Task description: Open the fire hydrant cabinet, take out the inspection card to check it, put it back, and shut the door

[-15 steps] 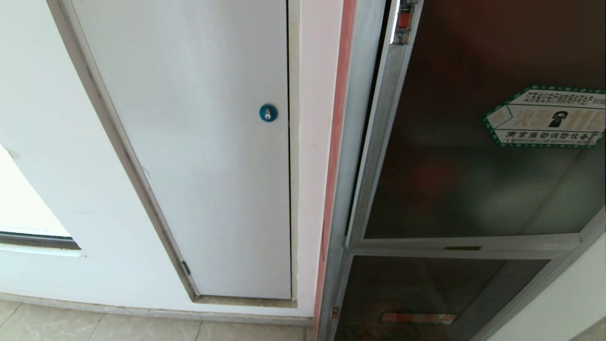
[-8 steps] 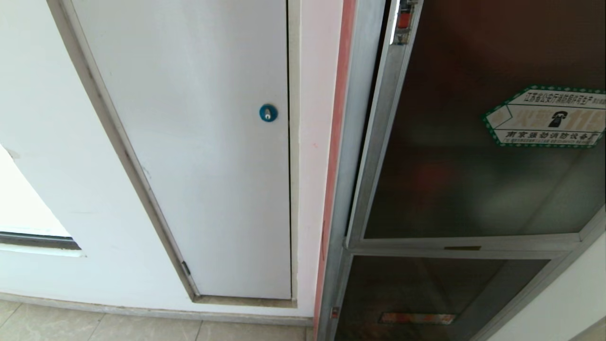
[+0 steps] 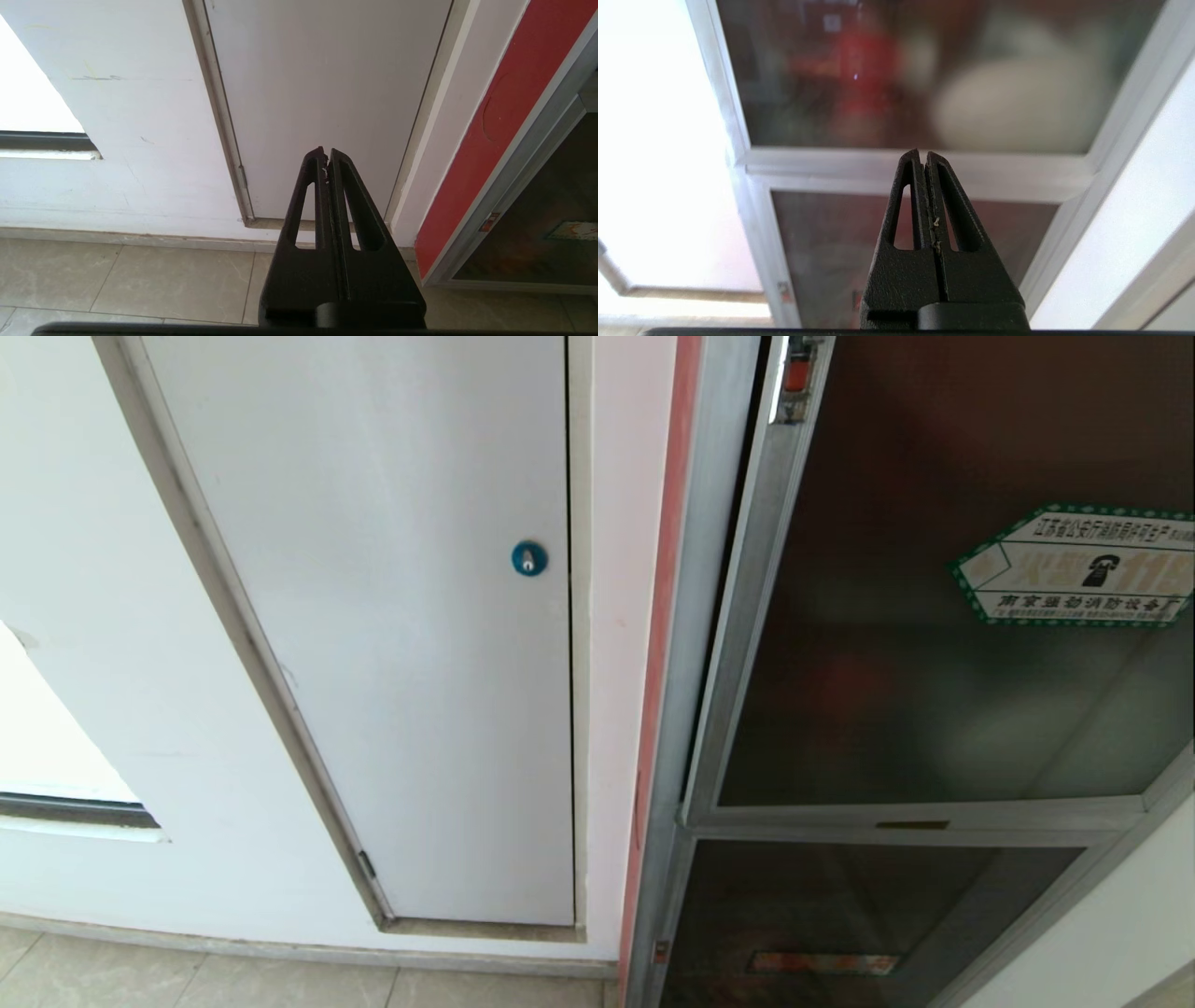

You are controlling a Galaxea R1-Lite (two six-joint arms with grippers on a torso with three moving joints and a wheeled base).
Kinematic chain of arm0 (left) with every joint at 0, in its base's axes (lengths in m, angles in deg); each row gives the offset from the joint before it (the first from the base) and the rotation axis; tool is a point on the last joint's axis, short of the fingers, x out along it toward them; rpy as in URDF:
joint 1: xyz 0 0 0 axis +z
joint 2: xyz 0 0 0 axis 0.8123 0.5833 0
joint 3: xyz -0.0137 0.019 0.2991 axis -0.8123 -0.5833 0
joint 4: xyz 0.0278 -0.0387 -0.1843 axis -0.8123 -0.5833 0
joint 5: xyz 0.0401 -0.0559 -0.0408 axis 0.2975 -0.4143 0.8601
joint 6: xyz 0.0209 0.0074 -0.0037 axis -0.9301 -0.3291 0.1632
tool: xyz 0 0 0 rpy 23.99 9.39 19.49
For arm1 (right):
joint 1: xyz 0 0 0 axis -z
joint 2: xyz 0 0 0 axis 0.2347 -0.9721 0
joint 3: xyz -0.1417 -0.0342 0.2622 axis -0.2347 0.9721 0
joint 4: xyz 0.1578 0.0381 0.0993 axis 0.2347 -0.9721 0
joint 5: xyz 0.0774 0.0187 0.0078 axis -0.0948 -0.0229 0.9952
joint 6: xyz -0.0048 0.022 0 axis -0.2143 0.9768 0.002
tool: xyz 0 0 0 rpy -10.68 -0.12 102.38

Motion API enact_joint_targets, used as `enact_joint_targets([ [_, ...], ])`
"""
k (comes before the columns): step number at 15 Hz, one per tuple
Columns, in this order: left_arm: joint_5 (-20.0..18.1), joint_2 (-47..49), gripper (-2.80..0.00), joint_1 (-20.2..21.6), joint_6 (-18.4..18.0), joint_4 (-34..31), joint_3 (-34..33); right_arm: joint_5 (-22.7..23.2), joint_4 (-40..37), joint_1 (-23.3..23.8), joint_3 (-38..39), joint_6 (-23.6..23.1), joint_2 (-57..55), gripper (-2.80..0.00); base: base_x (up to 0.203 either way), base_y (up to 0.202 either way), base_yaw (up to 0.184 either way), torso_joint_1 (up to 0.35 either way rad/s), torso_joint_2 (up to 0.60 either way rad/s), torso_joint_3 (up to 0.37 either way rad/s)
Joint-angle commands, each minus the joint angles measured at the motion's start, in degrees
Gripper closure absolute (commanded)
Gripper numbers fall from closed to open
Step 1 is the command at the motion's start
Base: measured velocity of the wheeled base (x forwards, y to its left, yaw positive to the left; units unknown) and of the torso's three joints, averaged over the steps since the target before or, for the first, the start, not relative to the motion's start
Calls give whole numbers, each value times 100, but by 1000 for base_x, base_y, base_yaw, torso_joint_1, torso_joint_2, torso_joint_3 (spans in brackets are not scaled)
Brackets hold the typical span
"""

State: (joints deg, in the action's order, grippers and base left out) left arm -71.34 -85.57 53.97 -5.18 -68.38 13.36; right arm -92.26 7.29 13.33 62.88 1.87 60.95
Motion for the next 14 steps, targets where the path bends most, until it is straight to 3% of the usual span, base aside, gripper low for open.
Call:
enact_joint_targets([
  [1, 0, 5, 0, 0, 2, -1, -9, 17, 248, -2, 446, 9, 6, 0, 0, 0, 0, 0, 0, 0],
  [8, 0, 5, 0, 0, 2, -1, -9, 30, -83, -2, 614, 14, 6, 0, 0, 0, 0, 0, 0, 0],
  [14, 0, 5, 0, 0, 2, -1, -9, 355, -672, -2, 544, 33, 6, 0, 0, 0, 0, 0, 0, 0],
])
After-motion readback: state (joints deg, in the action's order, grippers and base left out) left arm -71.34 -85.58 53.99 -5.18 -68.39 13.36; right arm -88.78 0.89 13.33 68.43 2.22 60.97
